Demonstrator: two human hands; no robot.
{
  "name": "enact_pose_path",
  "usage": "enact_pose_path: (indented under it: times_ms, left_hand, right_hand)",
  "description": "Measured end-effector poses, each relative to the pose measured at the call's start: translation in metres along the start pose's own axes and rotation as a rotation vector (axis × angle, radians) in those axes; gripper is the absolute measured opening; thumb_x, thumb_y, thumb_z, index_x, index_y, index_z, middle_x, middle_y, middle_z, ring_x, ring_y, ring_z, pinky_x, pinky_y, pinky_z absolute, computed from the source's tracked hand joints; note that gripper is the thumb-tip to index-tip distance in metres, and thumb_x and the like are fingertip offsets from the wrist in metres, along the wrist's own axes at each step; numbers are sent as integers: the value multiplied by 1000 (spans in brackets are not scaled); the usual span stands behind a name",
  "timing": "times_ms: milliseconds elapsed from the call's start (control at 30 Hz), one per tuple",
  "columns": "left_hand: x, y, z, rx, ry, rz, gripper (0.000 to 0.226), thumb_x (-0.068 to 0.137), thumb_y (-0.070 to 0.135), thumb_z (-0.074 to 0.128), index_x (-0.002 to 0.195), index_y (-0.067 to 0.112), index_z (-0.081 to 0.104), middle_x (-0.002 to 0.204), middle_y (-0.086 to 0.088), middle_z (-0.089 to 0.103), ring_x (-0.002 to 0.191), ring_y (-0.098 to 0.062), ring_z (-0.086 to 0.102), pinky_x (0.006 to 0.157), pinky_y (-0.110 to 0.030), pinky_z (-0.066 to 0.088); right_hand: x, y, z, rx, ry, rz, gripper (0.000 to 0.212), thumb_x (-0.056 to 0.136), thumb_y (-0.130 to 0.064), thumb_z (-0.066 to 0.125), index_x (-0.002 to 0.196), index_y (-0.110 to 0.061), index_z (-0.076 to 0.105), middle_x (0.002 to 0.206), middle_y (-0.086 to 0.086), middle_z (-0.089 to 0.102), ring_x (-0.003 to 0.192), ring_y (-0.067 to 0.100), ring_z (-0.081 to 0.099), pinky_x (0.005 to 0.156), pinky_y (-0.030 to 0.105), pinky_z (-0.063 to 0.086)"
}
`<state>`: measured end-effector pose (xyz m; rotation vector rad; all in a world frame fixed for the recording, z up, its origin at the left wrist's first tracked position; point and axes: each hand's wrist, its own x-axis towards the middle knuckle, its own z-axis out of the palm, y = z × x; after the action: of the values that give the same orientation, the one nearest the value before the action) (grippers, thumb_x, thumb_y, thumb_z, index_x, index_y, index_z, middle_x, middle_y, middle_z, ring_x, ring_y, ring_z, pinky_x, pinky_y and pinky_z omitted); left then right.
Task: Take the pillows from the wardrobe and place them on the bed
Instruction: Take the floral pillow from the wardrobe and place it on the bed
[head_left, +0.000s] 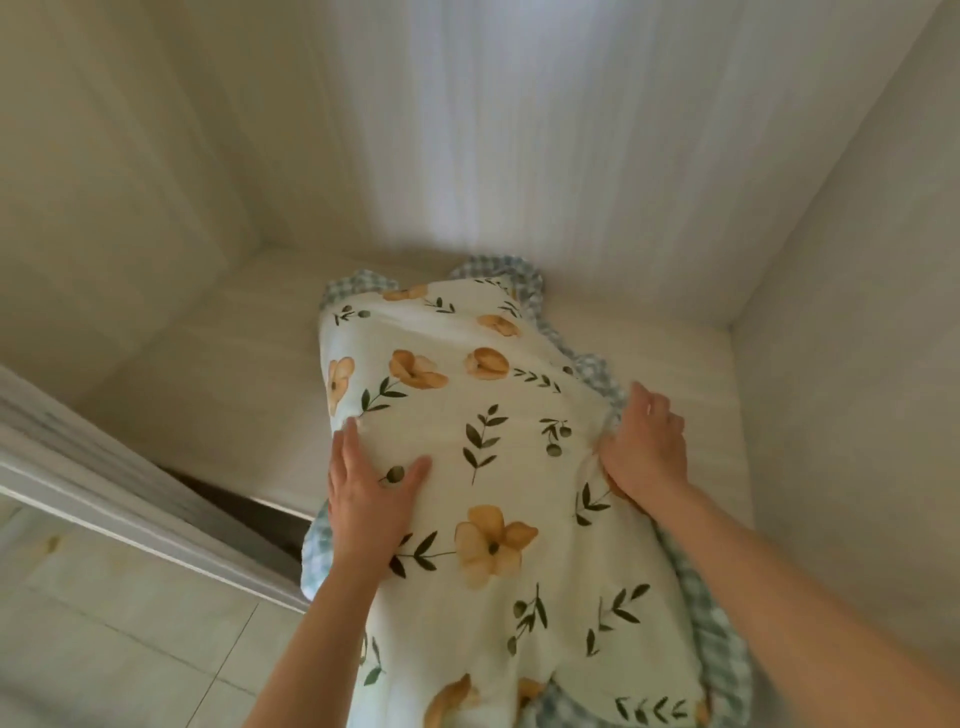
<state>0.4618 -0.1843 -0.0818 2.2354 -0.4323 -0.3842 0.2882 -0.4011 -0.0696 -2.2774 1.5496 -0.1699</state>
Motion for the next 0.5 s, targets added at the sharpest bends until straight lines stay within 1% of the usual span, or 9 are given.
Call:
enact_pose_path:
  times_ms: [33,67,100,167,233,300,367,433,500]
  left_hand:
    - [3,-3,-1,-69,-29,-95,115,70,66,73,156,33,5,163,-5,19,146,-34,26,112,-61,32]
    - [5,-5,-3,-124,-59,-176,122,64,69,76,155,35,2,161,-6,21,143,-37,29,109,-62,35]
    - [7,-6,-5,-162,-86,-232,128,59,71,78,154,38,-1,160,-8,23,141,-38,32,108,-63,37]
    - [12,-9,-8,-210,-127,-281,135,51,73,80,152,43,-4,158,-9,26,138,-39,37,105,-62,41]
    - [15,-10,-10,-260,-159,-315,139,46,75,81,152,45,-3,156,-9,30,135,-39,41,103,-61,44]
    - [18,-13,-10,-293,-176,-362,140,44,79,79,153,41,1,155,-10,32,132,-40,43,103,-60,44]
    - [22,-14,-12,-305,-178,-419,134,47,80,76,154,38,6,153,-11,35,130,-40,45,102,-58,45]
    - [29,-16,-14,-350,-191,-472,126,54,80,73,154,36,10,151,-11,38,126,-38,47,97,-52,47]
    - [32,-18,-18,-418,-222,-507,122,57,79,72,155,33,13,146,-11,43,119,-36,51,92,-48,47]
  right_hand:
    - [0,-4,1,-18,52,-96,60,90,-27,55,142,-8,31,139,19,39,124,38,38,102,45,38]
    - [2,-8,5,14,49,-163,52,93,-27,51,139,-7,37,138,18,42,125,36,38,104,44,36]
    - [2,-12,10,86,-8,-173,47,95,-30,46,136,-7,42,136,17,46,124,34,40,104,43,36]
    - [3,-20,19,287,-189,-54,49,98,-41,39,133,-7,45,132,15,51,119,31,47,102,41,40]
    - [3,-22,28,426,-300,73,57,97,-51,34,132,-8,45,125,12,57,112,29,54,94,37,44]
    - [1,-20,34,413,-301,115,62,95,-59,30,130,-11,46,119,10,60,107,29,56,90,38,45]
    - [0,-17,38,401,-277,120,65,93,-63,28,128,-12,49,117,10,62,103,28,56,88,38,45]
    - [-2,-14,42,410,-262,134,67,92,-64,28,129,-12,50,117,9,62,97,25,54,82,35,42]
    - [-8,-10,45,467,-255,165,66,91,-63,31,129,-13,52,117,8,61,96,23,53,80,33,39]
